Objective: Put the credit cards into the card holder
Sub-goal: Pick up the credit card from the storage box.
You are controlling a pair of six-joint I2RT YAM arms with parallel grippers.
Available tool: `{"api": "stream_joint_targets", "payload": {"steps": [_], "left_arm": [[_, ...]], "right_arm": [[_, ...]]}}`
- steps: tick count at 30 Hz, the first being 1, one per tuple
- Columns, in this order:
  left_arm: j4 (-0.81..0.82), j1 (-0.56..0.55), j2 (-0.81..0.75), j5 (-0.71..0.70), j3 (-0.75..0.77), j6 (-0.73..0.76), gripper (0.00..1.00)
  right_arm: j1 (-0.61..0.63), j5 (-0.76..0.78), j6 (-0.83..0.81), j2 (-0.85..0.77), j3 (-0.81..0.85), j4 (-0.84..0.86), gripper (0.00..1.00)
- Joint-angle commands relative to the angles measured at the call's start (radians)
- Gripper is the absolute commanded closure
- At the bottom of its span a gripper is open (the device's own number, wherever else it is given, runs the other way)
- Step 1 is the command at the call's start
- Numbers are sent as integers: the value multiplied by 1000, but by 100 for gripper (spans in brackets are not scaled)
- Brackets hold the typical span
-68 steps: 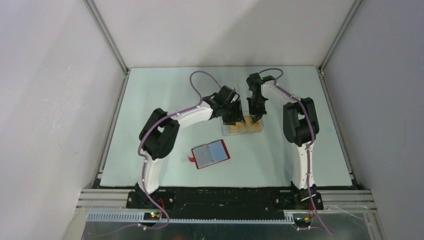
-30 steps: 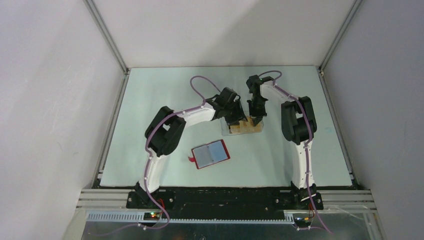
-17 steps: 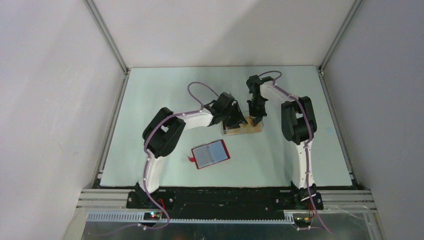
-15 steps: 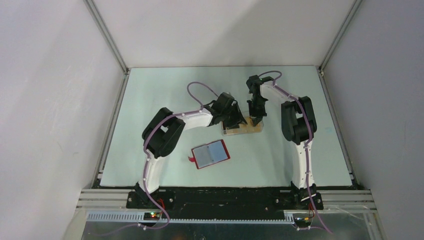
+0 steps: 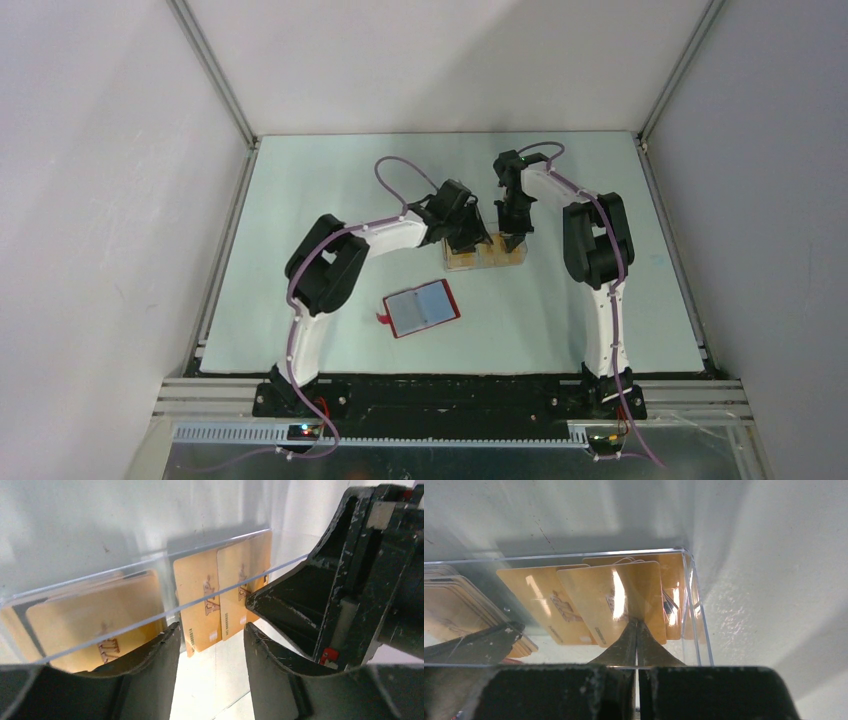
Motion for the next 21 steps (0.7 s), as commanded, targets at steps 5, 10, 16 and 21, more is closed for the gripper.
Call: {"api": "stream_joint_targets", "payload": {"steps": [5, 10, 16, 21], "left_arm": [[-36, -4, 68, -12, 78, -34, 47], [-145, -11, 80, -73, 133, -24, 47], [-262, -22, 101, -143, 197, -17, 46], [-283, -28, 161, -98, 273, -18, 45]], "right_arm": [[-7, -14, -7, 15, -37, 41, 100], [-9, -19, -8, 15, -40, 44, 100], [-10, -24, -7, 12, -43, 45, 100], [-11, -25, -7, 12, -48, 48, 100]]}}
